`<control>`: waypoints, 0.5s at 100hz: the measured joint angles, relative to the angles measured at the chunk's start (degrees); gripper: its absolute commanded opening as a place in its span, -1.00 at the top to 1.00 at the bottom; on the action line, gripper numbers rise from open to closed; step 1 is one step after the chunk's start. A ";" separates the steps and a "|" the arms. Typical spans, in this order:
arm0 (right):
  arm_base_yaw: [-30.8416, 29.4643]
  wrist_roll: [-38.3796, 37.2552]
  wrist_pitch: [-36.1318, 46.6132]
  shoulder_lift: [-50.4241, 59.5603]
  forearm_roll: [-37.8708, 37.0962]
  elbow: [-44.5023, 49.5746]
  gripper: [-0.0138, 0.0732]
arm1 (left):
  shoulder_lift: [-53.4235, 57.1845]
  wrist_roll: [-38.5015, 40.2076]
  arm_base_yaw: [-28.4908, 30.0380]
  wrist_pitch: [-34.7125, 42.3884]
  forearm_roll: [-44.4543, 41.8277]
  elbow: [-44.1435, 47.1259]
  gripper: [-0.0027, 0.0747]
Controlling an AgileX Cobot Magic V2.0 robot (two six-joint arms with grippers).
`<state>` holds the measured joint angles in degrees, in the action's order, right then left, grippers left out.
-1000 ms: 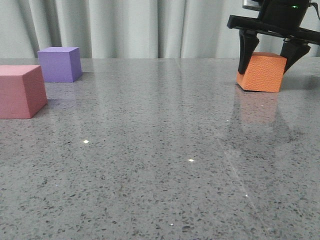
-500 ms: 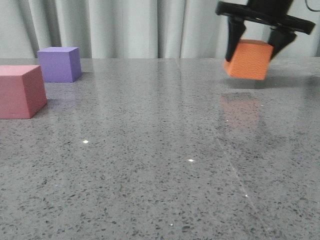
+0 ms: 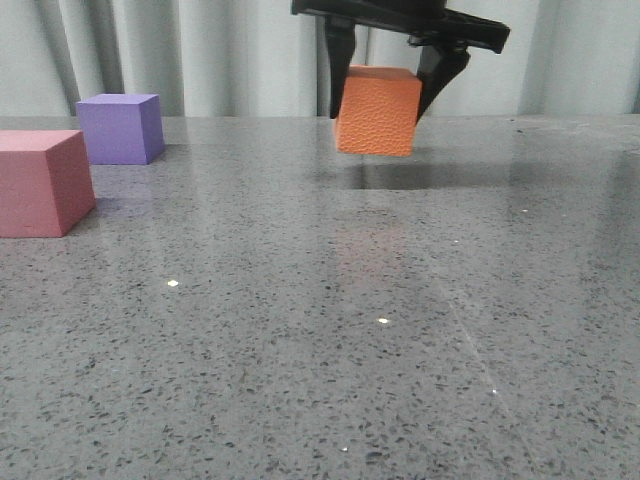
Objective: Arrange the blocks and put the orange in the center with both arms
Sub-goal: 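Carry the orange cube toward the table center and set it down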
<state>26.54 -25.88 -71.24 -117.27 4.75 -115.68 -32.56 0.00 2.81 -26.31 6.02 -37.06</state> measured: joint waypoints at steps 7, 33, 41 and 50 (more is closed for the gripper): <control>0.81 -1.48 0.00 0.00 -0.14 0.00 0.51 | 0.00 0.00 0.00 0.00 0.00 0.00 -0.53; 2.46 -3.26 0.00 -0.81 0.37 0.00 0.51 | 0.00 0.00 0.00 0.00 0.00 0.00 -0.53; 3.51 -3.39 0.00 -1.92 0.76 0.00 0.51 | 0.00 0.00 0.00 0.00 0.00 0.00 -0.53; 4.57 -3.39 0.00 -3.30 1.13 0.00 0.51 | 0.00 0.00 0.00 0.00 0.00 0.00 -0.53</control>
<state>31.12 -29.28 -71.24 -120.57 5.87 -115.68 -32.56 0.00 2.81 -26.31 6.02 -37.06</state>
